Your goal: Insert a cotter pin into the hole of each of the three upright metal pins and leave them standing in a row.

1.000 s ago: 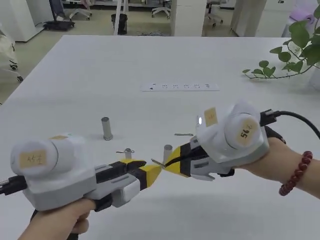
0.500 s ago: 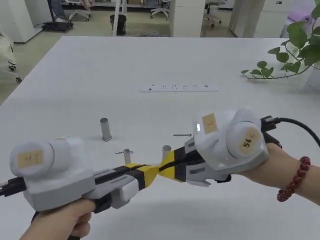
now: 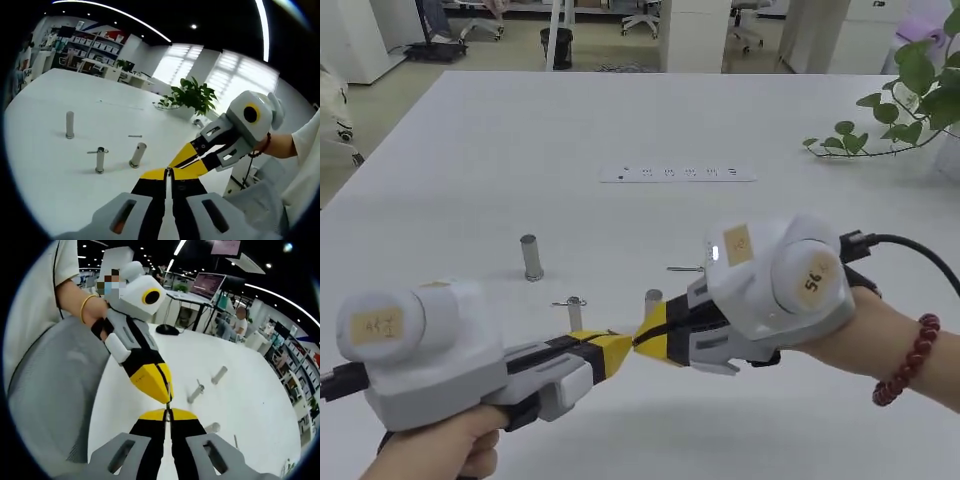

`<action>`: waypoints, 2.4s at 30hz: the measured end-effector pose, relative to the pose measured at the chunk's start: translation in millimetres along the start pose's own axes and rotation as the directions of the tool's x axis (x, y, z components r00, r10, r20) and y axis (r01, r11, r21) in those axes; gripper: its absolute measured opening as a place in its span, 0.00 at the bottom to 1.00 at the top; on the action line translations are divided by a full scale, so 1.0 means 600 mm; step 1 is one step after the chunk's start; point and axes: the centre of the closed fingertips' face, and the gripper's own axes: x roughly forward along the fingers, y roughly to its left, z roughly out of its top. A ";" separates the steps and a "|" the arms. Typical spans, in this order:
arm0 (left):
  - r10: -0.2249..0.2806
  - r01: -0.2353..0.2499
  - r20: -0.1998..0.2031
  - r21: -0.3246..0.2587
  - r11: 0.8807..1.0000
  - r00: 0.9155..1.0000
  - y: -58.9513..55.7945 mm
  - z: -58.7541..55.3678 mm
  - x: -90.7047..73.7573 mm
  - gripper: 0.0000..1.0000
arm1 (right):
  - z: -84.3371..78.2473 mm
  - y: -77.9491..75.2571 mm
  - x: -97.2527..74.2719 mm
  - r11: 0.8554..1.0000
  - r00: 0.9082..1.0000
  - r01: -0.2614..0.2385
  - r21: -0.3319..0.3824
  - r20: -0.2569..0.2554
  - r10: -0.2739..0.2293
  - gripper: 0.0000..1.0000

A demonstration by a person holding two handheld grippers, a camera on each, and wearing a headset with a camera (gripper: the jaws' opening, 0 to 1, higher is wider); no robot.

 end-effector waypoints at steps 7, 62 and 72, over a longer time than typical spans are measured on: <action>0.000 0.000 -0.001 0.018 1.000 1.000 0.001 0.004 -0.001 0.00 | 0.001 0.001 0.001 0.994 0.999 -0.019 0.106 0.043 0.015 0.10; -0.262 0.284 -0.121 0.220 0.933 0.957 -0.069 -0.031 -0.027 0.00 | -0.006 0.082 -0.030 0.808 0.883 -0.459 0.369 0.294 0.366 0.09; -0.271 0.291 -0.120 0.208 0.934 0.955 -0.068 -0.031 -0.024 0.01 | -0.009 0.077 -0.031 0.829 0.891 -0.441 0.344 0.277 0.359 0.05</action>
